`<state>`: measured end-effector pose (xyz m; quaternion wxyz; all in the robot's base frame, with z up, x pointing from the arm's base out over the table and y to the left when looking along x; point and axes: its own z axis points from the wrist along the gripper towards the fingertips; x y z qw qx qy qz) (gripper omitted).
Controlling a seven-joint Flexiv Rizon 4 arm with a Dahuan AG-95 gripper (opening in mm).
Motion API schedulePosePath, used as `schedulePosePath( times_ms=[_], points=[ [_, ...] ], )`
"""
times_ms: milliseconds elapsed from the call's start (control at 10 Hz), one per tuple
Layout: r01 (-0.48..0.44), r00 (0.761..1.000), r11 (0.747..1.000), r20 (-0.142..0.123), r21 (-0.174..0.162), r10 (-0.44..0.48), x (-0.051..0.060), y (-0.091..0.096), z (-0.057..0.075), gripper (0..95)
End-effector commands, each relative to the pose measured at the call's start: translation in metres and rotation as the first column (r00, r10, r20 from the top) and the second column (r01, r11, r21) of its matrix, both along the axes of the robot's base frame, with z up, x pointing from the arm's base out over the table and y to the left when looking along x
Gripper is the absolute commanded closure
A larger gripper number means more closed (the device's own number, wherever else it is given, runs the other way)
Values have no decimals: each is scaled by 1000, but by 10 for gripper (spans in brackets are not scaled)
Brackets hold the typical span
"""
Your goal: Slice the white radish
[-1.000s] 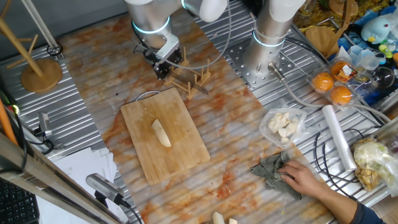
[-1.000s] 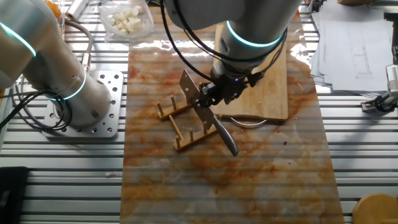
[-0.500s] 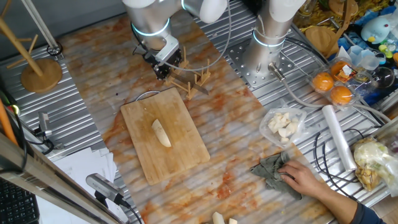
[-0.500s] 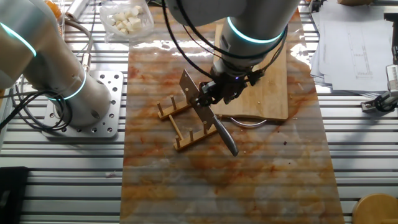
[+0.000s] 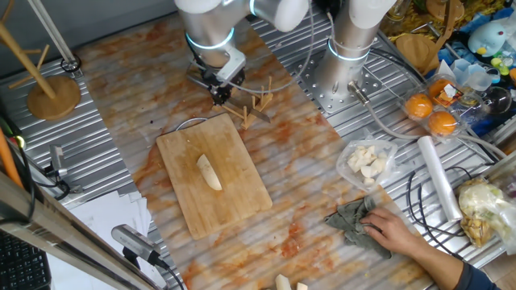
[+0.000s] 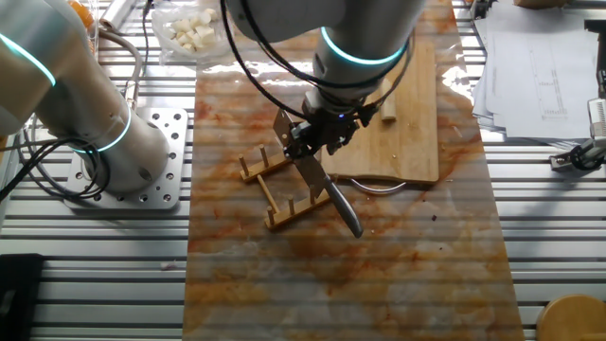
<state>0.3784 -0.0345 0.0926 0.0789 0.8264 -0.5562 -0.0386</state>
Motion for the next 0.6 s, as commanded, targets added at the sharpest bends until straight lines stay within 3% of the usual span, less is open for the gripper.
schedulePosePath(
  times_ms=[100, 600],
  points=[
    [-21, 1000, 1000, 4, 0, 21, 1, 0, -2, 380],
    [-19, 1000, 1000, 13, -6, 19, -5, 2, -21, 380]
  ],
)
